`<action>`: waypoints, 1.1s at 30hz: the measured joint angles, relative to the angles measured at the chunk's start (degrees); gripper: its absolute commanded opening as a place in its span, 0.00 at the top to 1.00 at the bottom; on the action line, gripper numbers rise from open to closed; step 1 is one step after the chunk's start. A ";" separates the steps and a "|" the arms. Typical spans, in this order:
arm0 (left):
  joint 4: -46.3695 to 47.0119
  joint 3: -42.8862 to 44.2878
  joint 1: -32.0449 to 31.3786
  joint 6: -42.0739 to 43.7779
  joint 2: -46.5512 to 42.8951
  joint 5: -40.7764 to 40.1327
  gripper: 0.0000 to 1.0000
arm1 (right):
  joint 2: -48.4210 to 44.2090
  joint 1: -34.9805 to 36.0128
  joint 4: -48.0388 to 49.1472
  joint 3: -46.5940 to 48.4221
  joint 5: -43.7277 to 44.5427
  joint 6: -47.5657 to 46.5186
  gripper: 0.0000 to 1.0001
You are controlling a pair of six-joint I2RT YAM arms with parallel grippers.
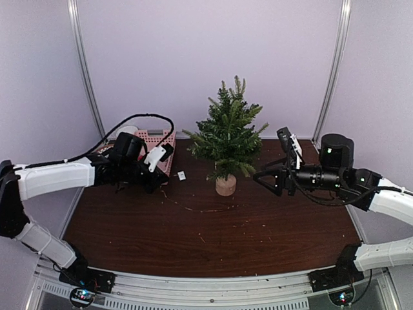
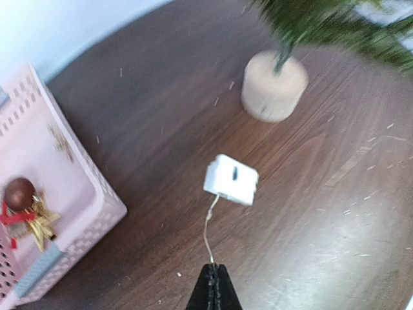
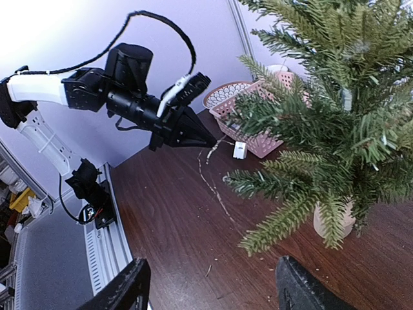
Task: Decorate the small christmas tree
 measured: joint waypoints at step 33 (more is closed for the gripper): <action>0.00 30.62 -18.05 -0.81 -10.19 14.82 1.00 | 21.40 22.75 3.63 29.97 11.78 -11.34 0.57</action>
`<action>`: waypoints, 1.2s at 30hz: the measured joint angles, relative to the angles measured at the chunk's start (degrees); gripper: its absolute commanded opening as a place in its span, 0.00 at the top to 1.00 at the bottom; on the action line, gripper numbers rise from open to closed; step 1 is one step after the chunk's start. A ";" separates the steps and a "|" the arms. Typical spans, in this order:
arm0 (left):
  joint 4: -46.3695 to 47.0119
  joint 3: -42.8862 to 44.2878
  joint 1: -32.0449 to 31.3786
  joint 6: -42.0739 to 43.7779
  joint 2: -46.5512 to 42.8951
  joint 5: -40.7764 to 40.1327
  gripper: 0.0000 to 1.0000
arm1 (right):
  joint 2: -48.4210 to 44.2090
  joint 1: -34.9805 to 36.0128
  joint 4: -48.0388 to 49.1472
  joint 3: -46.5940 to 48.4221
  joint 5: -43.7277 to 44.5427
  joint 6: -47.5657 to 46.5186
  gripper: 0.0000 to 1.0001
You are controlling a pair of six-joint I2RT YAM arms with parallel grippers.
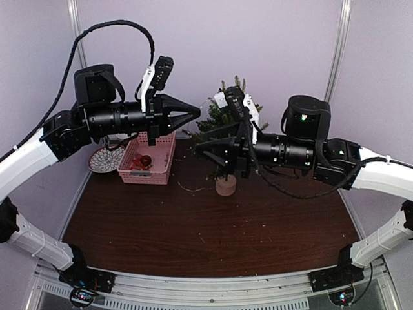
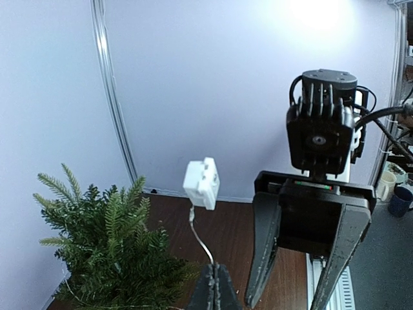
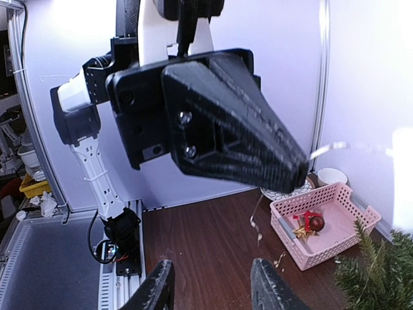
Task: Decorate the small christmas tree
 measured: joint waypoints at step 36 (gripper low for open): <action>0.26 4.70 -2.86 -1.88 4.39 2.38 1.00 | 4.72 0.35 -1.33 6.71 4.94 -7.67 0.90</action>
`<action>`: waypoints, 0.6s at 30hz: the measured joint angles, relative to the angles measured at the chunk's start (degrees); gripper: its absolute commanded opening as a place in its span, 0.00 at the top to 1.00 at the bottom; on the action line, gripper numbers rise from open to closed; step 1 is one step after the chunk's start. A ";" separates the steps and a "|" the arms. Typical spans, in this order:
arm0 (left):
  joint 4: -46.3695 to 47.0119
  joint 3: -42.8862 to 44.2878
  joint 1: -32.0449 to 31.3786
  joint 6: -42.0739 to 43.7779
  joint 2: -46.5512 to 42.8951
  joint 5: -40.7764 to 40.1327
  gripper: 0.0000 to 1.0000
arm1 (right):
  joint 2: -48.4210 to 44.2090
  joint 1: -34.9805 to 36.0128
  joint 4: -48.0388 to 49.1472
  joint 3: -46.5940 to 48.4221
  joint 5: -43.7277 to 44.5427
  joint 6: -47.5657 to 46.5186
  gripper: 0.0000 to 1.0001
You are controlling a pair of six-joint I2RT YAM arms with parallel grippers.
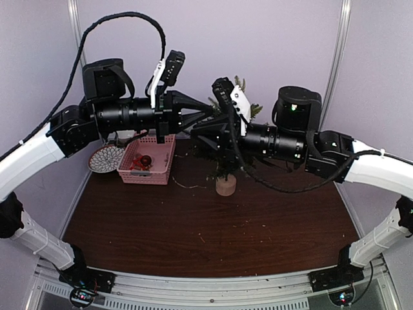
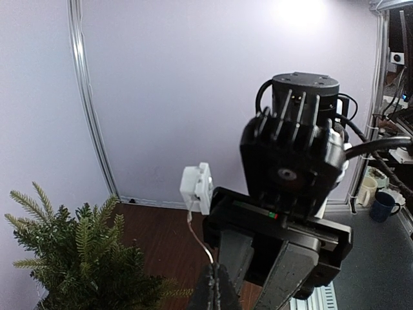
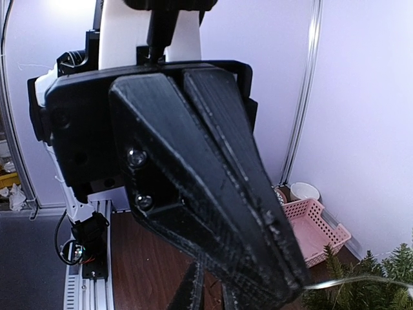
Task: Decorate the small christmas tree
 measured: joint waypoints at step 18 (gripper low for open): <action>-0.52 -1.11 5.92 -3.06 -3.63 -1.90 0.22 | -5.51 0.00 -1.44 1.03 4.70 -2.54 1.00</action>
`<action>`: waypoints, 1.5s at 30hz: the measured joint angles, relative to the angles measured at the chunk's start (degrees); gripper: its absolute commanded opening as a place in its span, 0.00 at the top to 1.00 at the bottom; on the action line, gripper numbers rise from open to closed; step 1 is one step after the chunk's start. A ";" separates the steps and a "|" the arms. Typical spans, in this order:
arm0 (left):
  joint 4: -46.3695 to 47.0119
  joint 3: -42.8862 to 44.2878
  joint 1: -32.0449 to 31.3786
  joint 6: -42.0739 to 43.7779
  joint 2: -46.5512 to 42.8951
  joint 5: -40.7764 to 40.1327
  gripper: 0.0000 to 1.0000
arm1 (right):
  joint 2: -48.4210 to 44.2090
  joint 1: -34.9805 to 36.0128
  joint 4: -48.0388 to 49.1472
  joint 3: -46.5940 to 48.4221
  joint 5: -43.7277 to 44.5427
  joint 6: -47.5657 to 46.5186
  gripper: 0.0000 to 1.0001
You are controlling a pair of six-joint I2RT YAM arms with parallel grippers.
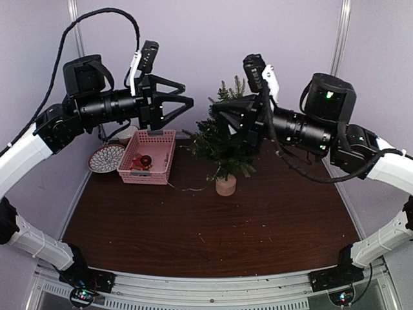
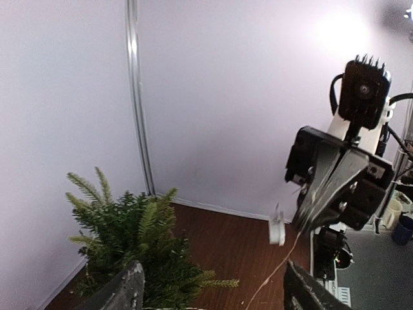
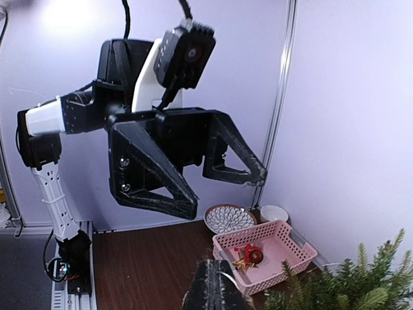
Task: Decorate the small christmas tree
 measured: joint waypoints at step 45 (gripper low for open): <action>0.17 3.74 4.22 1.64 18.10 4.22 0.37 | -6.56 -23.30 -0.22 17.16 24.39 -18.14 1.00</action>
